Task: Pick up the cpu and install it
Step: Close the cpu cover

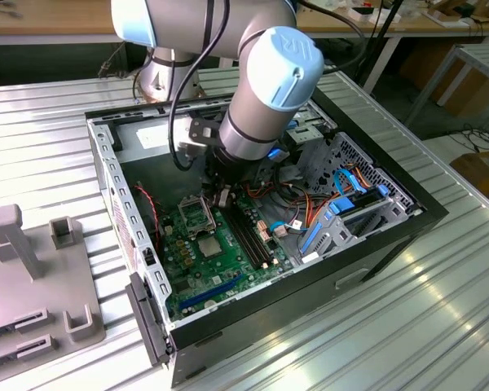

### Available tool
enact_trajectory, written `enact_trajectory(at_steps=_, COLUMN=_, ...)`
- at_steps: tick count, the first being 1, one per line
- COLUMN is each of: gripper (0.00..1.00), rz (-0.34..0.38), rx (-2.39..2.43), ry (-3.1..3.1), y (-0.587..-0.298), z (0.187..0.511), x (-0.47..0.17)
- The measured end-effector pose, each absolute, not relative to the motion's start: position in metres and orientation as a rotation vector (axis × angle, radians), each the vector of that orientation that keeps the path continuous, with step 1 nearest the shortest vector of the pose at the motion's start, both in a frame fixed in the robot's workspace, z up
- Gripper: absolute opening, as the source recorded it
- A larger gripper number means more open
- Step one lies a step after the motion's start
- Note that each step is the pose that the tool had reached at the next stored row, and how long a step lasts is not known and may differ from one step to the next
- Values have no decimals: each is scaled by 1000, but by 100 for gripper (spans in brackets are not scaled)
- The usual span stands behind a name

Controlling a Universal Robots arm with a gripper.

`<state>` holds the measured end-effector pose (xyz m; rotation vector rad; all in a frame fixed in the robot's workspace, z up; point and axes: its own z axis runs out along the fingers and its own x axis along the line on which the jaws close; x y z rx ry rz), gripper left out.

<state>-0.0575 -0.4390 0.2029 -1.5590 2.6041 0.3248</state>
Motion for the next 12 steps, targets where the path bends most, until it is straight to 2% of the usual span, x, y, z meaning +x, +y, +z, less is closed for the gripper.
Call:
enact_trajectory(at_steps=5, gripper=11, rz=315, rx=-1561, ry=2609, y=-439, z=205, x=-58)
enact_trajectory(at_steps=12, gripper=11, rz=264, rx=-1574, ry=2631, y=-439, z=210, x=-58)
